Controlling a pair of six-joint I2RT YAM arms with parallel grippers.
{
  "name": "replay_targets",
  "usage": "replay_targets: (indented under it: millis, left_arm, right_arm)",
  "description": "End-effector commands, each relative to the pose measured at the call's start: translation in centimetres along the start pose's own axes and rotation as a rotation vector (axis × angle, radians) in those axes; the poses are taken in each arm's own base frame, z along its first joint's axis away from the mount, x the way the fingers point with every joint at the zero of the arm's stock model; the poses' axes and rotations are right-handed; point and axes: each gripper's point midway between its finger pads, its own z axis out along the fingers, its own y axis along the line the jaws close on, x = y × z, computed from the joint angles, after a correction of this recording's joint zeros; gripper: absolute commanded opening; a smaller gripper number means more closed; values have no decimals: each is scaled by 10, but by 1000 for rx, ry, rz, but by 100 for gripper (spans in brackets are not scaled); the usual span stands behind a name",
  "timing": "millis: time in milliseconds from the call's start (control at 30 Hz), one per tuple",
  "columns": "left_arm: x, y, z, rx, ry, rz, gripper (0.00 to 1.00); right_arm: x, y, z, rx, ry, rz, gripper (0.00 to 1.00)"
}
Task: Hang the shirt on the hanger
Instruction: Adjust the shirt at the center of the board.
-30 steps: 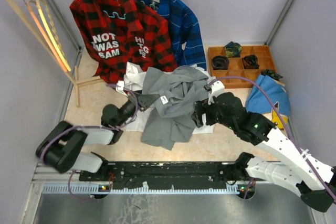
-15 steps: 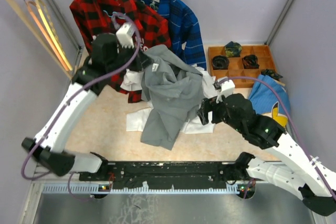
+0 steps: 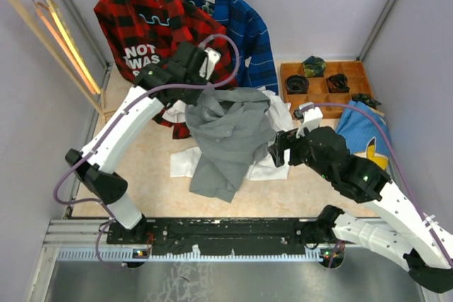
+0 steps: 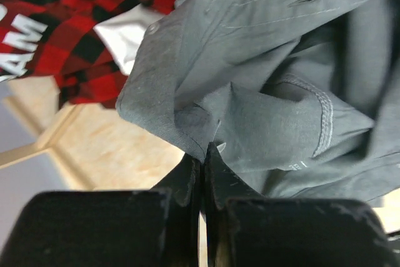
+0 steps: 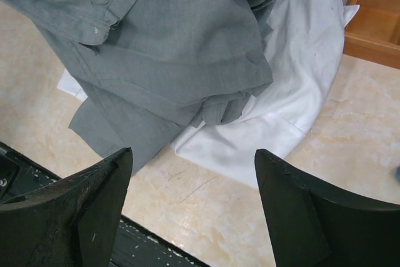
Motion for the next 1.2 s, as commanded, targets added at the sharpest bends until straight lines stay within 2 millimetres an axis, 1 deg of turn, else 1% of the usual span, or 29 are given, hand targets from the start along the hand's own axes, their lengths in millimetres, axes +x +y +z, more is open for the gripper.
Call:
replay_targets:
  millis: [0,100,167,267,333,433,467,533,600,633,667,700,733,767,800,833,933,967,1000,1067,1167]
  left_arm:
    - [10,55,-19,-339,74,162,0]
    - [-9,86,-52,-547,7,207,0]
    - [-33,98,-80,-623,-89,214,0]
    - [-74,100,-129,-657,-279,220,0]
    - [-101,99,-162,-703,-405,235,0]
    - [-121,103,-195,-860,-480,352,0]
    - [-125,108,-208,-949,-465,438,0]
    - [-136,110,-235,-1039,-519,446,0]
    - [-150,99,-259,-992,-643,406,0]
    - [-157,95,-272,-933,-714,362,0]
    - [-164,88,-280,-860,-769,338,0]
    - [-170,84,-292,-790,-840,300,0]
    - [-173,80,-300,-733,-891,276,0]
    - [-175,73,-304,-669,-932,258,0]
    - [-176,63,-302,-596,-958,248,0]
    - [-173,53,-296,-520,-964,249,0]
    - [-155,22,-267,-324,-953,223,0]
    - [-145,6,-248,-258,-930,224,0]
    - [-137,-6,-239,-189,-930,197,0]
    - [-124,-22,-223,-106,-905,164,0]
    - [-110,-36,-203,-50,-853,137,0]
  right_arm:
    - [-26,0,-10,3,-81,25,79]
    - [-26,0,-10,1,-84,27,80]
    - [-28,-1,-10,6,-92,29,80]
    - [-34,-3,-14,21,-115,43,80]
    - [-42,-4,-19,21,-146,59,80]
    - [-56,-1,-27,7,-190,79,80]
    - [-61,-1,-30,2,-202,84,81]
    - [-68,1,-34,-7,-221,90,81]
    - [-77,4,-41,-27,-247,89,81]
    - [-82,5,-44,-36,-263,84,81]
    - [-88,6,-48,-45,-280,81,82]
    - [-93,7,-53,-55,-296,73,82]
    - [-99,10,-57,-70,-310,62,82]
    - [-104,13,-61,-90,-321,52,83]
    - [-109,16,-65,-107,-332,45,83]
    - [-113,20,-67,-127,-340,36,83]
    - [-117,26,-67,-157,-357,16,85]
    - [-117,27,-66,-159,-359,13,85]
    - [-119,28,-64,-163,-364,10,85]
    - [-125,34,-63,-183,-375,-7,86]
    - [-141,45,-66,-228,-413,-26,89]
